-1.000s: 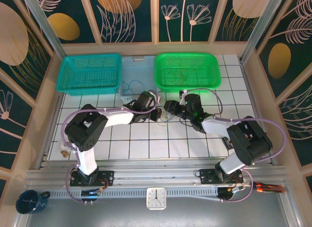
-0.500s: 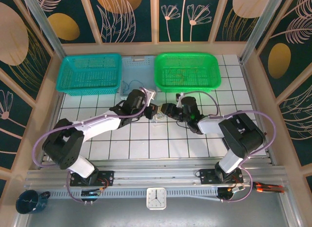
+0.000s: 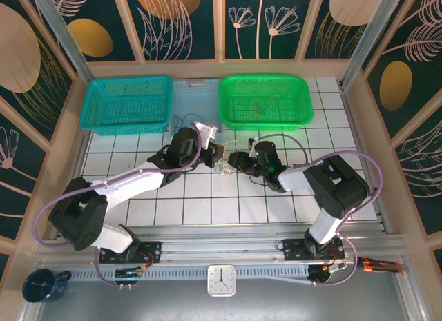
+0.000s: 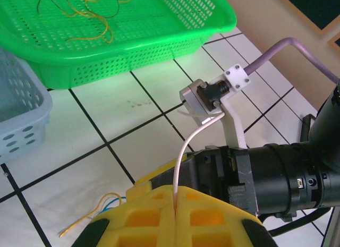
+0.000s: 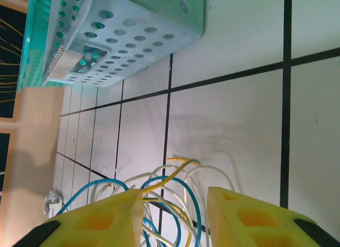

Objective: Untangle the cables

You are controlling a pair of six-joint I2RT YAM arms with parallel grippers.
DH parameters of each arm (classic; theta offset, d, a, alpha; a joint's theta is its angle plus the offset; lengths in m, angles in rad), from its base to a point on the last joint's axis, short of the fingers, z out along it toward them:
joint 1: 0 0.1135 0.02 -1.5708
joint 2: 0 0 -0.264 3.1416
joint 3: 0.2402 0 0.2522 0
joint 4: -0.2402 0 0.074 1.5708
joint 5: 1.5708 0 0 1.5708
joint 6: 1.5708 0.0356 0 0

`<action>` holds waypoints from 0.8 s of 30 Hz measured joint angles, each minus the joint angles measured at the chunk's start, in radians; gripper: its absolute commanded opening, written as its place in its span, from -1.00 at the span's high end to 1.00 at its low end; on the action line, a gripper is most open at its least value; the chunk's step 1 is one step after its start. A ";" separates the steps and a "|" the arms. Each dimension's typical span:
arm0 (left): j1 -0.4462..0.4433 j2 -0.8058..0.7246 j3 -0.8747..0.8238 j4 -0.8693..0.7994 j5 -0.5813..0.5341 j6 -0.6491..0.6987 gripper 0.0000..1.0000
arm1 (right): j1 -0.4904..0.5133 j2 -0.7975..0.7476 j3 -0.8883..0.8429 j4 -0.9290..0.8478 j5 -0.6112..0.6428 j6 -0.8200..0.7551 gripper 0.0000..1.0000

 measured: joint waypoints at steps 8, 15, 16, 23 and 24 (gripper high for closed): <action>0.000 -0.034 -0.099 0.101 -0.015 -0.013 1.00 | -0.029 -0.198 -0.005 -0.117 0.050 -0.035 0.24; 0.000 -0.046 -0.130 0.177 -0.030 -0.027 1.00 | -0.118 -0.355 -0.006 -0.203 0.077 -0.060 0.10; 0.000 -0.048 -0.135 0.186 -0.030 -0.030 1.00 | -0.123 -0.372 -0.006 -0.211 0.077 -0.063 0.03; 0.000 -0.050 -0.156 0.225 -0.030 -0.038 1.00 | -0.123 -0.410 -0.006 -0.223 0.034 -0.073 -0.42; 0.000 -0.050 -0.156 0.228 -0.030 -0.038 1.00 | -0.122 -0.410 -0.006 -0.220 0.027 -0.066 -0.44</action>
